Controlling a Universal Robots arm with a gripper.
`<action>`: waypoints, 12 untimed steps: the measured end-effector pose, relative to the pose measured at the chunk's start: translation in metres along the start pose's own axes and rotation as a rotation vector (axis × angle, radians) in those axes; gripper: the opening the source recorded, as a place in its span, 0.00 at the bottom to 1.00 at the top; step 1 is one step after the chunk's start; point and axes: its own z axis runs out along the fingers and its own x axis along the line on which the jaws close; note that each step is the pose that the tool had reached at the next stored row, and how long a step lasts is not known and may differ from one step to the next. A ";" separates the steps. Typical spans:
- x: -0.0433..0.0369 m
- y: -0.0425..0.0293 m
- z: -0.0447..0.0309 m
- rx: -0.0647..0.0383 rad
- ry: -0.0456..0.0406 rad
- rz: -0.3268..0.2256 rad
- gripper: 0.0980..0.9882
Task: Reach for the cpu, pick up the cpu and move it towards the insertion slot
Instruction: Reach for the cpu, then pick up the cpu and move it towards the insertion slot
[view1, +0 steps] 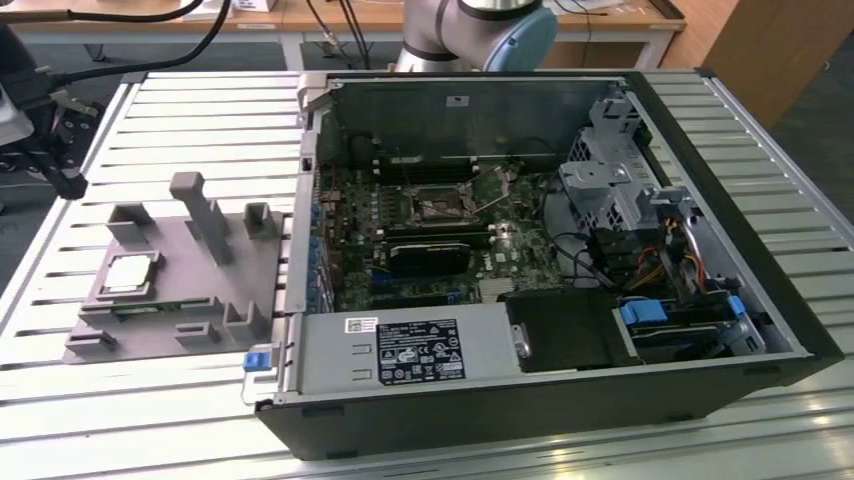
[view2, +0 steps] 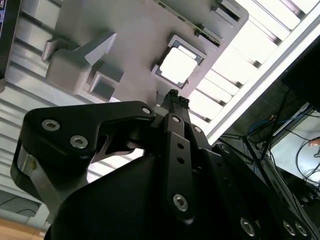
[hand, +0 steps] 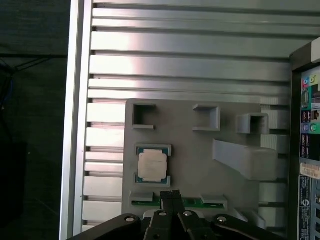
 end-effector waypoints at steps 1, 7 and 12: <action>0.0008 0.0000 0.0007 0.000 -0.0001 0.000 0.01; 0.0041 -0.0001 0.0048 0.000 0.0002 0.000 0.01; 0.0058 -0.0002 0.0079 0.000 0.0000 0.000 0.01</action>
